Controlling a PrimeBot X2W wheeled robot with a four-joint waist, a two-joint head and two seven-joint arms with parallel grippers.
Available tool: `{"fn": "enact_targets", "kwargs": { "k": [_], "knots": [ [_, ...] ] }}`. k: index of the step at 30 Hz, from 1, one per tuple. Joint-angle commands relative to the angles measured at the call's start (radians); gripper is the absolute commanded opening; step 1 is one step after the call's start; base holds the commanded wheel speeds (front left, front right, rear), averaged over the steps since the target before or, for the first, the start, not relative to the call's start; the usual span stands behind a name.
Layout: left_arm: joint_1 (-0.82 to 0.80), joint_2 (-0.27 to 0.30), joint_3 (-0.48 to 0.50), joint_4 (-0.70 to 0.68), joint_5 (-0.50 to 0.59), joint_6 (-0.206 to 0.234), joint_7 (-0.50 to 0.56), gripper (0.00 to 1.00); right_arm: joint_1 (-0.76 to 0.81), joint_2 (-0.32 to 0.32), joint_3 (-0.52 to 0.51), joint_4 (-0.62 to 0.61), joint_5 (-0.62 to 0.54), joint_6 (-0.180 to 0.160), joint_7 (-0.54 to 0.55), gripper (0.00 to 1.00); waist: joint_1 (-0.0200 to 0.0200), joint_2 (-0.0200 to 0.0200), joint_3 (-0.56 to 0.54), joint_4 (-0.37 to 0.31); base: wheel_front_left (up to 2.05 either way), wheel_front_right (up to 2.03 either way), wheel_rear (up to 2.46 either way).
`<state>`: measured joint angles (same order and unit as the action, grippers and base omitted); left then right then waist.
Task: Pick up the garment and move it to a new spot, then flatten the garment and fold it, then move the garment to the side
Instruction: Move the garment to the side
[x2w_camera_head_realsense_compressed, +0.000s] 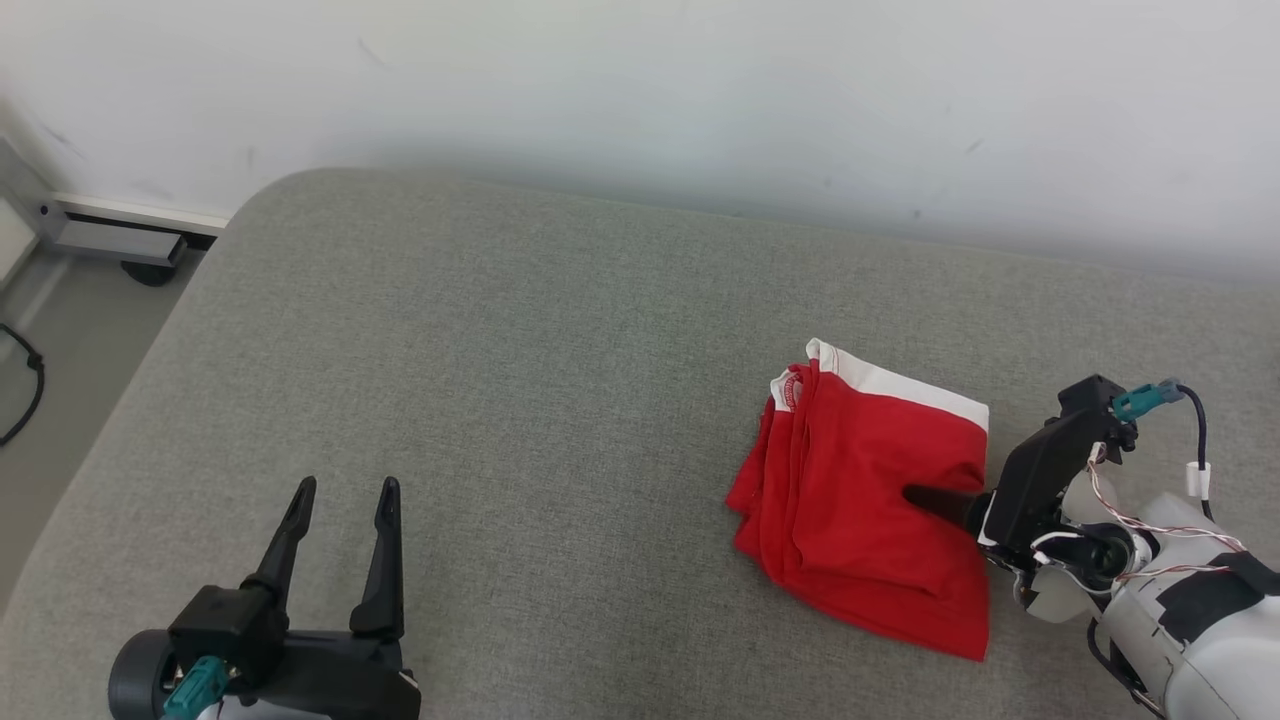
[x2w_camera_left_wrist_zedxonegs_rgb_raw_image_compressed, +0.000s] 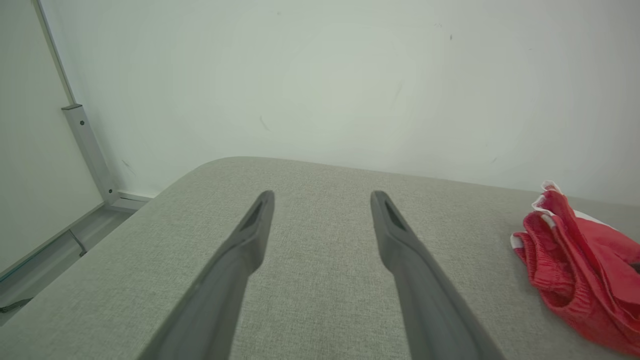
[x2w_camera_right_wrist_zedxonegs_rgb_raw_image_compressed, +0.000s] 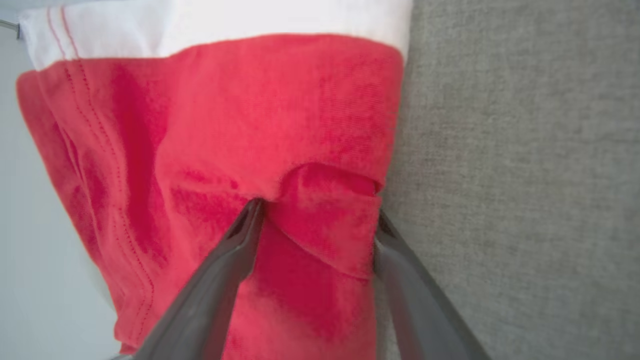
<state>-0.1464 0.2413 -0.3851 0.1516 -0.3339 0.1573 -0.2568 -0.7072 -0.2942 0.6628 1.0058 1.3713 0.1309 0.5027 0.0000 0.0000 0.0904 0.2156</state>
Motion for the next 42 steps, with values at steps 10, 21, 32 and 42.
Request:
{"fn": "enact_targets", "kwargs": {
  "k": [10, 21, 32, 42],
  "knots": [
    [0.014, 0.003, 0.013, 0.011, -0.004, -0.002, -0.008, 1.0, 0.006, -0.014, 0.026, -0.016, -0.014, -0.001, -0.012, 0.0, 0.0, 0.0, -0.021, -0.009, 0.0, 0.0, 0.0],
    [0.008, 0.002, 0.015, 0.011, 0.004, -0.012, -0.009, 1.0, -0.026, -0.117, 0.071, -0.062, -0.053, -0.001, 0.032, 0.0, 0.0, 0.0, -0.018, -0.069, 0.0, 0.0, 0.0],
    [-0.025, 0.005, 0.01, 0.008, 0.02, -0.019, -0.009, 1.0, -0.15, -0.26, 0.147, -0.067, -0.159, -0.001, 0.086, 0.0, 0.0, 0.0, 0.032, -0.097, 0.0, 0.0, 0.0],
    [-0.049, 0.019, 0.012, -0.007, 0.028, -0.013, -0.009, 1.0, -0.268, -0.357, 0.194, -0.056, -0.22, -0.001, 0.133, 0.0, 0.0, 0.0, 0.084, -0.108, 0.0, 0.0, 0.0]
  ]
}}
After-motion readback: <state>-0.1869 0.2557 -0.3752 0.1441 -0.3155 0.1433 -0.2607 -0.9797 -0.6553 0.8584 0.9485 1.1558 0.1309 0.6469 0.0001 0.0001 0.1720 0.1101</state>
